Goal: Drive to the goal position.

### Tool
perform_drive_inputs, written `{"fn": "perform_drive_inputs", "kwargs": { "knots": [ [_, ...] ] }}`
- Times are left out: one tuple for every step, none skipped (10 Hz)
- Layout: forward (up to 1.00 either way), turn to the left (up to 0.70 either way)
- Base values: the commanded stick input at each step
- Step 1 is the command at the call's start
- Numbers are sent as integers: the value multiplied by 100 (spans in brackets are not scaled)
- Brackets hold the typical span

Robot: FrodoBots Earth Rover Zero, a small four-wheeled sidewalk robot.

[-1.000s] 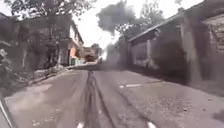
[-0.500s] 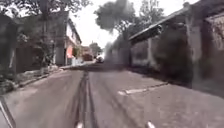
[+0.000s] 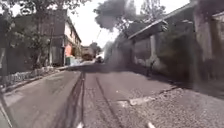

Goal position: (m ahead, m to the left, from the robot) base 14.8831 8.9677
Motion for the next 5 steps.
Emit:
{"fn": "perform_drive_inputs", "kwargs": {
  "knots": [
    [100,0],
    [100,0],
    [100,0],
    [100,0],
    [100,0]
  ]
}}
